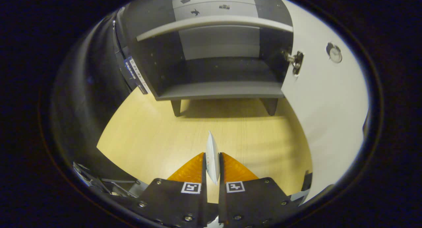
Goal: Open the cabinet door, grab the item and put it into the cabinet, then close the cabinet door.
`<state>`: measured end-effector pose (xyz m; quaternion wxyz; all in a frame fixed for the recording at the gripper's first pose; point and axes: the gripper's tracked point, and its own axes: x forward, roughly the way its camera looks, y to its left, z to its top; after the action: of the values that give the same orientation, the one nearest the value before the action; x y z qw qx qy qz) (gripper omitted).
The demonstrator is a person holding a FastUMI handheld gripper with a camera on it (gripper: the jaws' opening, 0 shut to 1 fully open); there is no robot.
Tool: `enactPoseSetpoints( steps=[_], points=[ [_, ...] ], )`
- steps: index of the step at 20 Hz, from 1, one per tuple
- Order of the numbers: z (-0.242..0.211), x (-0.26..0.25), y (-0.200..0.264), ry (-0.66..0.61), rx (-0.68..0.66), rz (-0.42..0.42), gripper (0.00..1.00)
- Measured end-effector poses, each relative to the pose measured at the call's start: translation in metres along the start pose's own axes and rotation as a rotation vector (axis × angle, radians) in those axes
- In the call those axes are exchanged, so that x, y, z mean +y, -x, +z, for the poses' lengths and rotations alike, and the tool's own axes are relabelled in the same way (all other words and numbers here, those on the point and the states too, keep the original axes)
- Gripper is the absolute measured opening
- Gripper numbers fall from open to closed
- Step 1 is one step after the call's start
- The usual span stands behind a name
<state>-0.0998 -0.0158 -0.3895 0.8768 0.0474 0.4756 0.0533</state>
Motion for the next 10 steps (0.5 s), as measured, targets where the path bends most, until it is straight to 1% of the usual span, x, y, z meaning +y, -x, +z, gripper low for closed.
enactPoseSetpoints(
  steps=[3,6,7,9,10],
  points=[
    [0.064,-0.008,0.046,-0.010,-0.100,0.009,0.14],
    [0.133,-0.019,0.097,0.038,-0.218,-0.007,0.14],
    [0.154,-0.018,0.107,0.057,-0.248,-0.011,0.13],
    [0.200,-0.012,0.134,0.072,-0.303,-0.006,0.13],
    [0.232,-0.013,0.144,0.072,-0.326,0.005,0.13]
  ],
)
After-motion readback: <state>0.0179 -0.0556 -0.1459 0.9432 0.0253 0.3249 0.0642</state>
